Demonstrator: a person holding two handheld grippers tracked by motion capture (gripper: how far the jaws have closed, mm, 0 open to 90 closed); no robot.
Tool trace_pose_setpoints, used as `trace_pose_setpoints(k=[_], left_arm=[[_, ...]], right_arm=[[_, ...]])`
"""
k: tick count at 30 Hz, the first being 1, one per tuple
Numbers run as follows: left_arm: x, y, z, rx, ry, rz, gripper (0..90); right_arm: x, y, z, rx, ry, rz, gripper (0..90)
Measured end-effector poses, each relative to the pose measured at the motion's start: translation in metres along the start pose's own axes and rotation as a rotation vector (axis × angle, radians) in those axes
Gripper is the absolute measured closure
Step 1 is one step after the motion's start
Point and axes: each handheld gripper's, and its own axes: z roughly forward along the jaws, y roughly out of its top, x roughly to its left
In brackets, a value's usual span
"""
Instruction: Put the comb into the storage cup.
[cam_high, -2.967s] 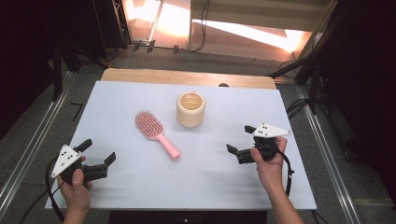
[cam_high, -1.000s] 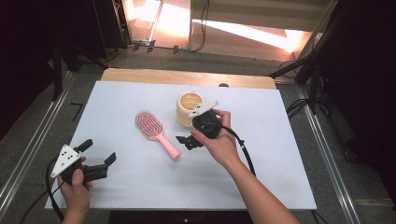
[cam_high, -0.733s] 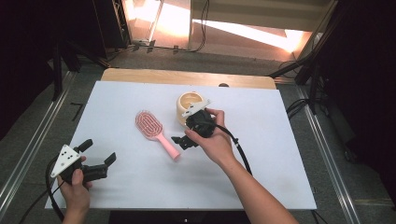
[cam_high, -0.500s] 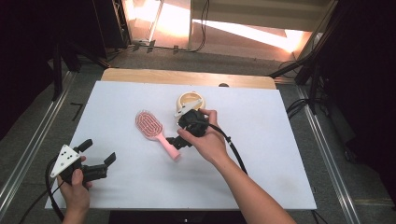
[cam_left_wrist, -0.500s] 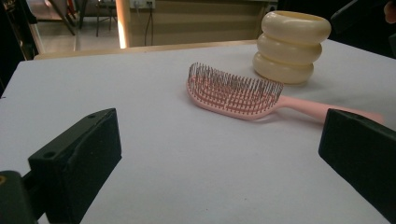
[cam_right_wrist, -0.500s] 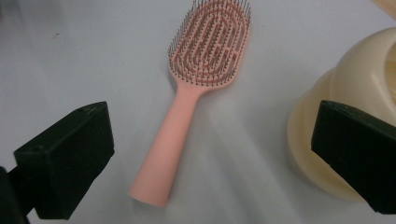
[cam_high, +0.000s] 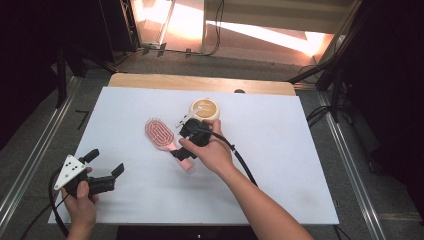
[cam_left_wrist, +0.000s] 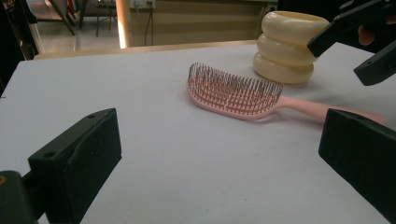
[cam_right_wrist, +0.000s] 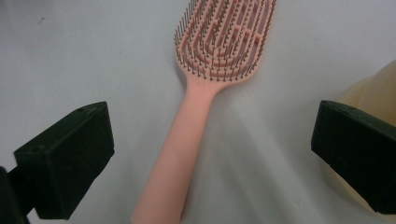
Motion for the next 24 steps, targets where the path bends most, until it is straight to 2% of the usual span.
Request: trace_pose_setpoints(k=[1,3,8,12,17,18,19,20,23,24], left_arm=[[0.0,0.0,0.0,0.0,0.0,0.0,0.0],[0.0,0.0,0.0,-0.001,-0.001,0.0,0.0],[0.0,0.0,0.0,0.0,-0.002,-0.001,0.0],[0.001,0.0,0.0,0.0,-0.003,0.0,0.0],[0.001,0.0,0.0,0.0,-0.005,-0.002,0.0],[0.001,0.0,0.0,-0.001,-0.006,-0.003,0.0],[0.001,0.0,0.0,-0.001,-0.005,-0.003,0.0],[0.001,0.0,0.0,-0.001,-0.006,-0.003,0.0],[0.001,0.0,0.0,-0.002,-0.006,-0.004,0.0],[0.001,0.0,0.0,-0.003,-0.005,-0.005,0.0]], right_arm=[[0.0,0.002,0.004,0.01,0.0,0.01,3.9],[0.001,0.002,0.005,0.009,-0.01,0.015,5.9],[0.001,0.009,0.015,0.052,0.002,0.029,5.9],[0.0,0.012,0.021,0.073,0.015,0.06,6.0],[0.002,0.015,0.03,0.123,-0.001,0.069,6.2],[0.004,0.016,0.034,0.15,-0.015,0.068,11.3],[0.005,0.017,0.034,0.149,-0.027,0.075,15.9],[0.005,0.018,0.035,0.151,-0.045,0.082,17.5],[0.005,0.018,0.037,0.152,-0.049,0.101,21.4],[0.006,0.019,0.04,0.164,-0.069,0.114,25.3]])
